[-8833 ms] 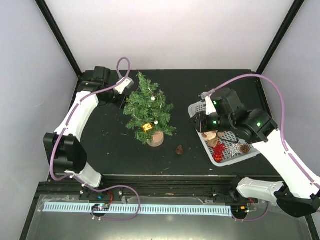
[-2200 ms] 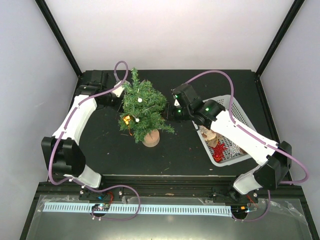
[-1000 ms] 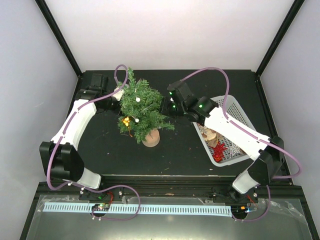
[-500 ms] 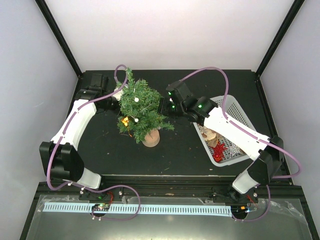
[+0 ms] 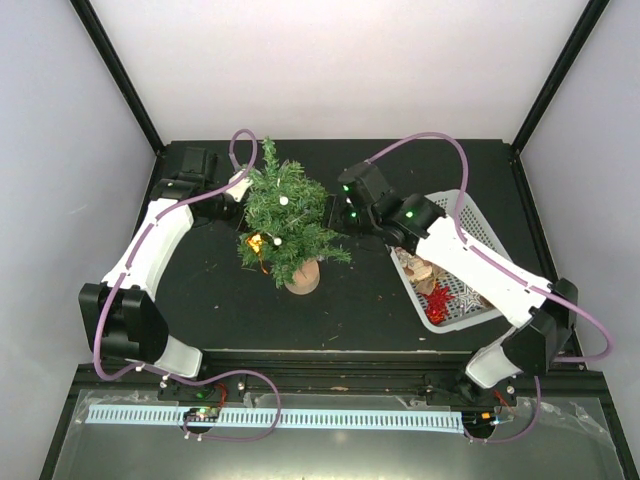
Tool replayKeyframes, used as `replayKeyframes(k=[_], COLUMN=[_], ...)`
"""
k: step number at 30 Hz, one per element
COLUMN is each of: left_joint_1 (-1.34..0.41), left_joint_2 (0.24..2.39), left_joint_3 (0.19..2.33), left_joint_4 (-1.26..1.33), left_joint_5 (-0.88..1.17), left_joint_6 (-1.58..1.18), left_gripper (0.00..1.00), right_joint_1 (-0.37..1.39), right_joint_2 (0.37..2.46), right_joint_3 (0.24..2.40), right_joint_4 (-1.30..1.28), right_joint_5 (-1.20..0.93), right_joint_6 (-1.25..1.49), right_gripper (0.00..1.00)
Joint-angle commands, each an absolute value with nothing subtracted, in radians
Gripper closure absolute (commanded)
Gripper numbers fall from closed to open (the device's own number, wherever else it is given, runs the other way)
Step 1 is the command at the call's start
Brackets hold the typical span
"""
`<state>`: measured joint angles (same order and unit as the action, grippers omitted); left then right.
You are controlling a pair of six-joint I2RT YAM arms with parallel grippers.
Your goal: Decorate the small christmas tree
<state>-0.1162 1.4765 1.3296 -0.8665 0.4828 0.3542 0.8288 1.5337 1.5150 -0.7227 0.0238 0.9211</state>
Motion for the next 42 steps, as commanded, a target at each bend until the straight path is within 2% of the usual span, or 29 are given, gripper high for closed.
replayKeyframes(k=[1,11,18,24,32,42], left_joint_1=[-0.124,-0.114,-0.036,0.013,0.011,-0.025], left_joint_2=[1.468,1.438,1.387,1.259,1.069,1.064], left_joint_3=[1.357,1.407,1.456,1.451,1.294,1.202], left_joint_4=[-0.87,-0.903,-0.983,-1.196,-1.43,-1.239], left_joint_5=[0.479,0.418,0.411,0.492,0.661,0.671], left_joint_6=[0.35,0.363,0.413,0.608,0.911,0.823], left_gripper=[0.37,0.37,0.38,0.51,0.49,0.45], right_joint_1=[0.829,0.813,0.802,0.8,0.802,0.801], right_joint_2=[1.449,1.353,1.256,1.18,1.142,1.155], right_joint_3=[1.517,1.525,1.471,1.379,1.315,1.32], right_joint_4=[-0.733,-0.773,-0.847,-0.896,-0.902,-0.901], right_joint_5=[0.103,0.169,0.219,0.224,0.193,0.164], right_joint_6=[0.909,0.893,0.88,0.877,0.886,0.914], right_gripper=[0.48,0.46,0.46,0.48,0.48,0.49])
